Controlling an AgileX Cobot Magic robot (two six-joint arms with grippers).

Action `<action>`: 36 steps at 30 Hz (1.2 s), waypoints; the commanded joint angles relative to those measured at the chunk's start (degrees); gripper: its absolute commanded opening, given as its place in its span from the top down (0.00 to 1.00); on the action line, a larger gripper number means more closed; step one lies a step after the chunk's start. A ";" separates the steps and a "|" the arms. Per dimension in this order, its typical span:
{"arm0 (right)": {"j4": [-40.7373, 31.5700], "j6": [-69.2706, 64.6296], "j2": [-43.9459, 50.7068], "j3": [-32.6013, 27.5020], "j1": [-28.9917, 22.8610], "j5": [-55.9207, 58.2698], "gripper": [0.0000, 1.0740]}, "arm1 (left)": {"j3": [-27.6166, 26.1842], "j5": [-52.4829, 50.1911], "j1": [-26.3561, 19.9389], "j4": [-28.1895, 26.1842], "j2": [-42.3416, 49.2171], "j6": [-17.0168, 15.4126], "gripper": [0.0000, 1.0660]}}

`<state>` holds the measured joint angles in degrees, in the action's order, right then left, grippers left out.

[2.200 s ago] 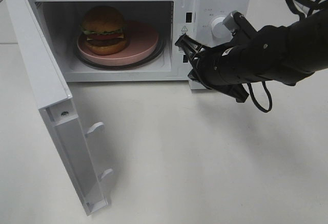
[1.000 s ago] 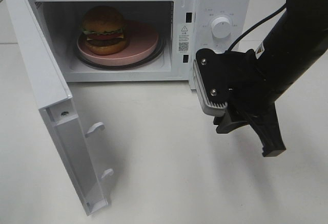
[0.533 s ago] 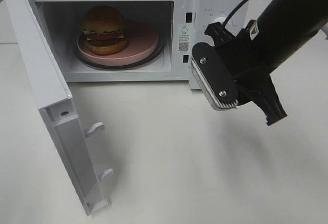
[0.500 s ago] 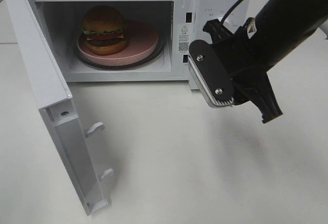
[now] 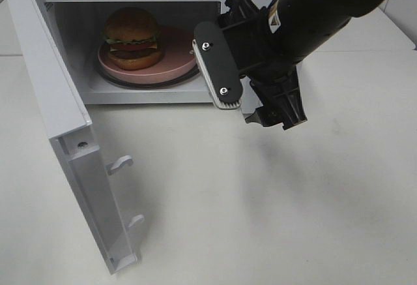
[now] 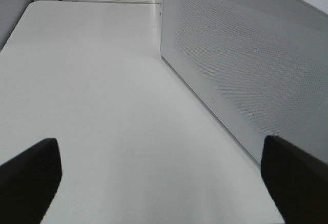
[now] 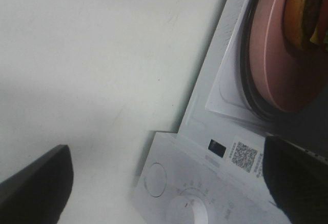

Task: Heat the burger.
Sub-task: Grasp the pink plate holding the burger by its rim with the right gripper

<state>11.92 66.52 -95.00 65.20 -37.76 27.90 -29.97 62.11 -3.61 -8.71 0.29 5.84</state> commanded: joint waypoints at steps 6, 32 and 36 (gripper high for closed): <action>3.95 -6.02 -5.21 5.50 -2.52 -1.09 0.12 | 0.17 -0.46 0.23 -0.06 0.97 -0.40 0.08; 4.87 -10.94 -24.69 24.64 -2.52 -4.70 0.16 | 0.17 -0.46 0.23 -0.06 0.97 -0.40 0.08; 5.10 -10.94 -27.50 27.62 -2.52 -4.64 0.17 | 0.17 -0.46 0.23 -0.06 0.97 -0.40 0.08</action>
<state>16.50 56.21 -121.70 91.50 -40.16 23.38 -29.97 62.11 -3.61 -8.71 0.29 5.84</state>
